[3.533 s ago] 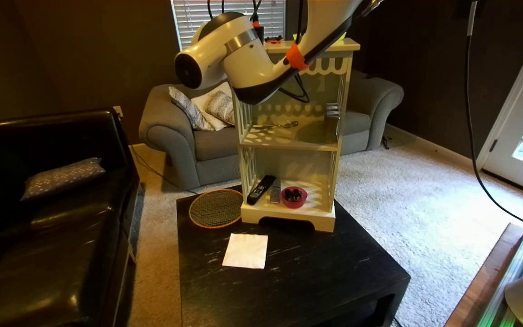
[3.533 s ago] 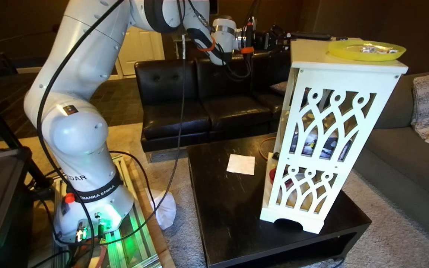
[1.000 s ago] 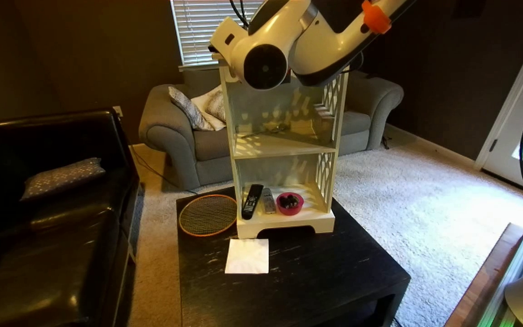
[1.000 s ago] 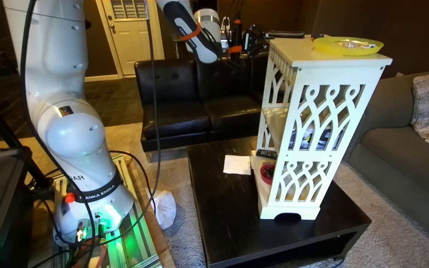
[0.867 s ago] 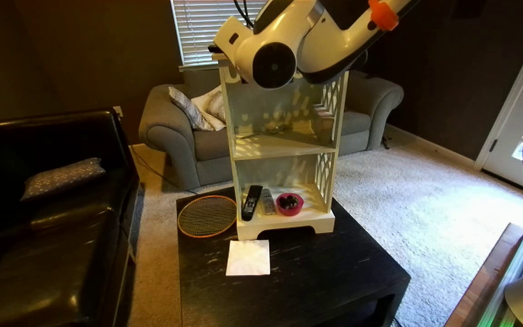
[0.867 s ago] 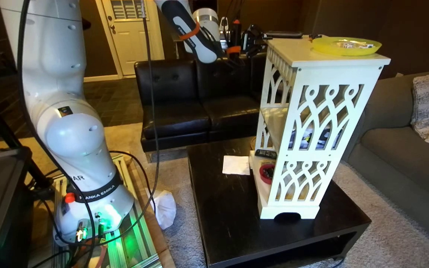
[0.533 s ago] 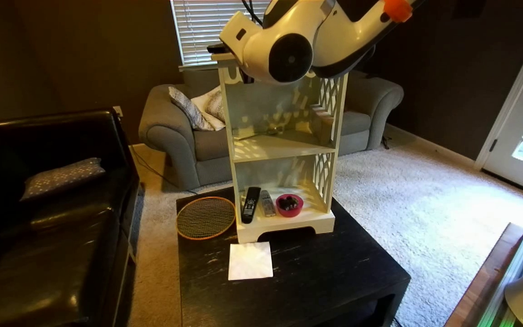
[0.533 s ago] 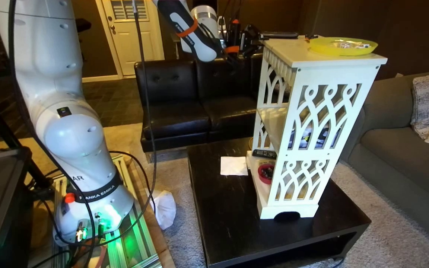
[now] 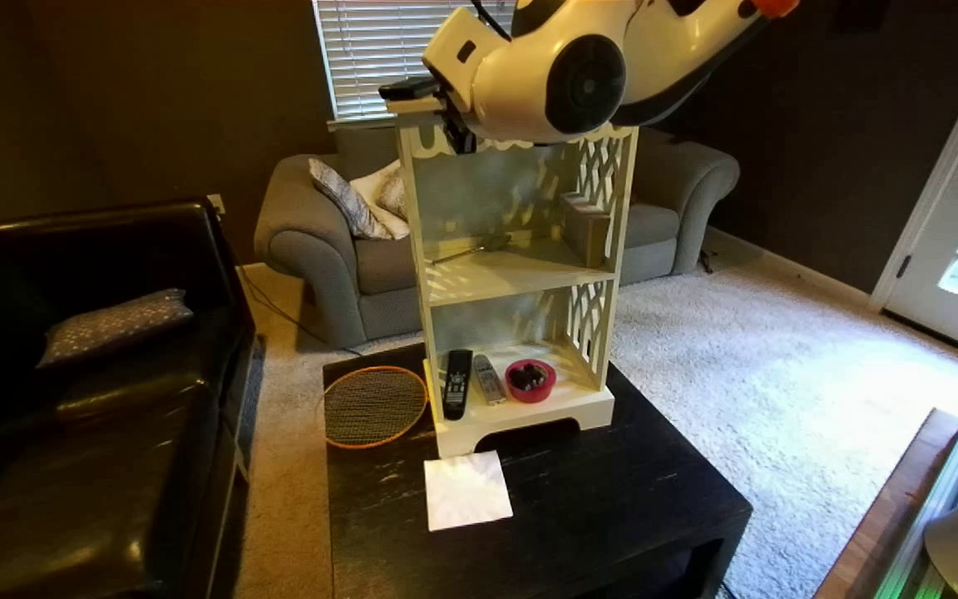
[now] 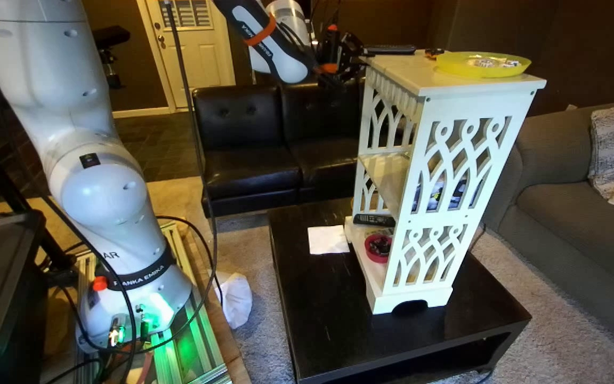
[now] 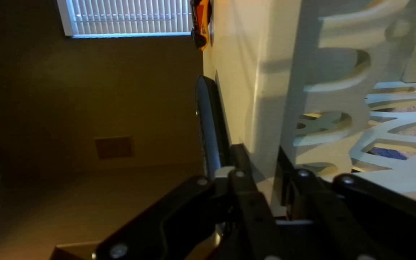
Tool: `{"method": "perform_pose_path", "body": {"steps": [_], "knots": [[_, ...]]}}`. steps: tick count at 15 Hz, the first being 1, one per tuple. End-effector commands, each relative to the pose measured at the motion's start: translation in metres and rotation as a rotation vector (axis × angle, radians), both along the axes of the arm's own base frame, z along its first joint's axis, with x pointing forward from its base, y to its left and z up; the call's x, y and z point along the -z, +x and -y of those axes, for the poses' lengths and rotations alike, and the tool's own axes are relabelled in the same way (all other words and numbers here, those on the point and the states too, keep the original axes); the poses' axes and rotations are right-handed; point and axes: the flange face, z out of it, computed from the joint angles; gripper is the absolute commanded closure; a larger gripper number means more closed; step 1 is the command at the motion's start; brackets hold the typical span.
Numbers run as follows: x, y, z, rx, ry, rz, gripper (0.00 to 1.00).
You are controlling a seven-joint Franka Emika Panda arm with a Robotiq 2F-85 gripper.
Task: Move the stand slightly backwards
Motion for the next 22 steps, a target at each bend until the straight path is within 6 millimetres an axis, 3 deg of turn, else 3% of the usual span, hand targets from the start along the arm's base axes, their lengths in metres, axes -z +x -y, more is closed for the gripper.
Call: {"method": "perform_pose_path", "body": {"steps": [1,5,6,10,14,17,22], "knots": [[-0.024,-0.045,-0.015,-0.148,0.036,-0.029,0.95],[-0.026,-0.052,-0.012,-0.203,0.044,-0.034,0.95],[-0.028,-0.049,-0.014,-0.217,0.045,-0.035,0.56],[-0.041,-0.039,-0.012,-0.217,0.114,-0.089,0.54],[-0.075,-0.05,-0.038,-0.334,0.219,-0.145,0.24],[-0.094,-0.056,-0.044,-0.368,0.287,-0.211,0.03],[-0.07,-0.06,0.005,-0.315,0.406,-0.417,0.0]]}}
